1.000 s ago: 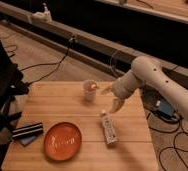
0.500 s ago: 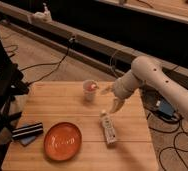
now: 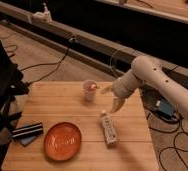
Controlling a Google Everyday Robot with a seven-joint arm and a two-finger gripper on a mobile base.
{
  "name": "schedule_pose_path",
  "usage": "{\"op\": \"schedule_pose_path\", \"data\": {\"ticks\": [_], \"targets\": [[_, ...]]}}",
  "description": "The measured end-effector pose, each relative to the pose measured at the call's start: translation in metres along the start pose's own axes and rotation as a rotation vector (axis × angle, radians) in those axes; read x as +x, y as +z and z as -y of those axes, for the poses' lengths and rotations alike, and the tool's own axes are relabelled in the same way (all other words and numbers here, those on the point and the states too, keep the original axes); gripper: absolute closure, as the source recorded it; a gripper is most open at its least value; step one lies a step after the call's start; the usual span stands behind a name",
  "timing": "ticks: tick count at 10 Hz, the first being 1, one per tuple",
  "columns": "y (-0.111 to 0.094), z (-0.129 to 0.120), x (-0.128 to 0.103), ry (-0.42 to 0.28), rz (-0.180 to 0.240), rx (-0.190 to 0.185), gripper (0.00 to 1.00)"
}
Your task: Pick up the ceramic bowl
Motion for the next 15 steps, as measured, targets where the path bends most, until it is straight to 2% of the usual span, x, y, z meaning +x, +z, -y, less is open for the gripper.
{"op": "schedule_pose_path", "data": {"ticks": [1,3,4,6,8,9,13,14,15], "targets": [[0.004,0.000,-0.011,-0.070,-0.005,-0.033,0.32],[0.026,-0.005,-0.041,-0.254,-0.004,-0.135,0.32],[0.039,-0.009,-0.051,-0.320,-0.005,-0.179,0.32],[0.073,-0.020,-0.074,-0.438,0.010,-0.253,0.32],[0.102,-0.037,-0.094,-0.513,0.041,-0.294,0.32],[0.107,-0.042,-0.099,-0.532,0.049,-0.304,0.32],[0.108,-0.042,-0.099,-0.533,0.050,-0.304,0.32],[0.113,-0.045,-0.099,-0.524,0.050,-0.301,0.32],[0.130,-0.058,-0.097,-0.476,0.057,-0.293,0.32]]}}
